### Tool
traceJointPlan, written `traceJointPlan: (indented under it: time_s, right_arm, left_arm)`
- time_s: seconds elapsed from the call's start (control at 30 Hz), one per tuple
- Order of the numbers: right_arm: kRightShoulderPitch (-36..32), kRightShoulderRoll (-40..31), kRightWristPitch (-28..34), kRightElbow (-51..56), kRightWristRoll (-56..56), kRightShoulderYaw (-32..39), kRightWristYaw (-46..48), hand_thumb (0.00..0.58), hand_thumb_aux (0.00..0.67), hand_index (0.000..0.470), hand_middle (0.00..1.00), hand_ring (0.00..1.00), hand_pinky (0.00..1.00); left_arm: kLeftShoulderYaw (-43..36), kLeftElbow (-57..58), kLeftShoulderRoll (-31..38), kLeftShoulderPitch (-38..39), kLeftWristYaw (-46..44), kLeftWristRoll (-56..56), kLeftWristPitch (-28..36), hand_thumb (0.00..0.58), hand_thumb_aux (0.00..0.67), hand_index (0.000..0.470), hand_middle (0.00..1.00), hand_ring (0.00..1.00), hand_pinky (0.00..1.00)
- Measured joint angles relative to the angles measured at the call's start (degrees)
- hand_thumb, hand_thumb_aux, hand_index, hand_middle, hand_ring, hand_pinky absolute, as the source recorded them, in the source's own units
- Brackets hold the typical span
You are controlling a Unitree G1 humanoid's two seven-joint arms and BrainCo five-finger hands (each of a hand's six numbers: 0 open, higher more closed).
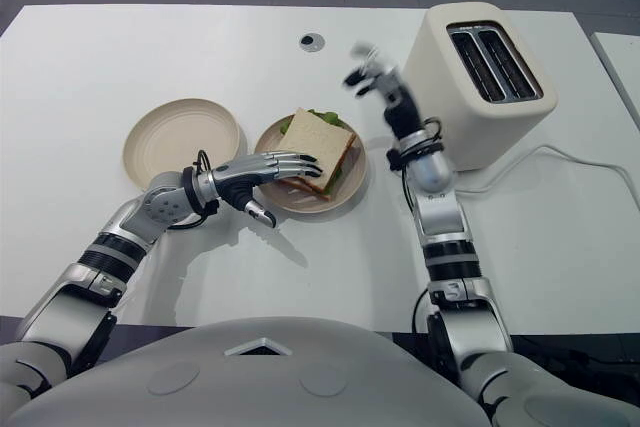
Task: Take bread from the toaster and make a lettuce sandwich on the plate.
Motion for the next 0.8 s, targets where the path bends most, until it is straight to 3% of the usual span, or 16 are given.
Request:
traceJointPlan:
  time_s: [0.17, 0.23, 0.27, 0.3, 0.33, 0.37, 0.4, 0.5, 0.6, 0.7, 0.8]
  right_arm:
    - [-0.11, 1.53, -2.03, -1.47, 4.17, -2.97, -0.61, 0.0, 0.0, 0.0, 0.25, 0.25, 0.25]
    - [0.09, 1.78, -1.3, -2.62, 7.3, -2.5, 2.3, 0.0, 0.0, 0.0, 0.3, 0.3, 0.3]
    - [0.44, 1.82, -0.66, -3.41, 9.34, -1.66, 4.79, 0.0, 0.0, 0.0, 0.38, 0.38, 0.38]
    - [1.24, 1.42, 0.56, -4.76, 11.9, -0.19, 8.29, 0.0, 0.0, 0.0, 0.66, 0.66, 0.66]
    - [2.45, 1.03, 2.04, -6.17, 14.01, 1.95, 12.49, 0.538, 0.489, 0.343, 1.0, 1.0, 1.0]
    - [3.68, 0.27, 2.69, -7.44, 15.39, 3.55, 16.16, 0.58, 0.67, 0.47, 1.0, 1.0, 1.0]
    - [4.95, -0.72, 3.04, -8.96, 17.11, 5.01, 19.72, 0.58, 0.67, 0.47, 1.0, 1.0, 1.0]
    - [11.65, -7.49, 3.46, -15.12, 25.37, 9.27, 36.06, 0.58, 0.67, 0.47, 1.0, 1.0, 1.0]
    - [18.9, -17.68, 2.36, -18.44, 29.86, 12.47, 55.16, 0.58, 0.67, 0.47, 1.0, 1.0, 1.0]
    - [20.85, -22.95, 0.49, -16.2, 29.47, 13.24, 64.78, 0.58, 0.67, 0.47, 1.0, 1.0, 1.0]
    - [20.88, -24.21, 0.21, -14.45, 27.27, 14.01, 67.67, 0.58, 0.67, 0.47, 1.0, 1.0, 1.0]
  left_arm:
    - [-0.23, 0.26, 0.0, -0.26, 0.43, 0.0, 0.21, 0.0, 0.0, 0.0, 0.0, 0.0, 0.0]
    - [-0.02, 0.42, -0.21, -0.24, 1.32, -0.86, -0.06, 0.0, 0.0, 0.0, 0.0, 0.0, 0.0]
    - [0.15, 0.39, -0.49, 0.04, 1.63, -2.16, -0.65, 0.083, 0.05, 0.035, 0.0, 0.0, 0.0]
    - [0.2, -0.18, -0.69, 0.58, 1.27, -5.69, -1.4, 0.449, 0.352, 0.247, 0.0, 0.0, 0.0]
    - [-0.06, -1.29, -0.69, 1.17, 0.05, -10.13, -2.04, 0.58, 0.67, 0.47, 0.35, 0.35, 0.35]
    - [-0.33, -3.33, -0.58, 1.59, -1.04, -15.16, -2.68, 0.58, 0.67, 0.47, 0.64, 0.64, 0.64]
    - [-0.82, -5.75, -0.22, 1.83, -2.27, -20.28, -3.07, 0.58, 0.67, 0.47, 1.0, 1.0, 1.0]
    - [-3.58, -17.05, 3.73, 4.44, -9.85, -41.14, -3.92, 0.58, 0.67, 0.47, 1.0, 1.0, 1.0]
    - [-7.88, -26.17, 10.61, 8.8, -23.98, -57.34, -3.76, 0.58, 0.67, 0.47, 1.0, 1.0, 1.0]
    - [-10.61, -23.22, 12.88, 11.09, -33.84, -56.09, -2.86, 0.58, 0.67, 0.47, 1.0, 1.0, 1.0]
    - [-9.2, -15.26, 10.54, 9.99, -30.22, -41.51, -0.19, 0.58, 0.67, 0.47, 1.0, 1.0, 1.0]
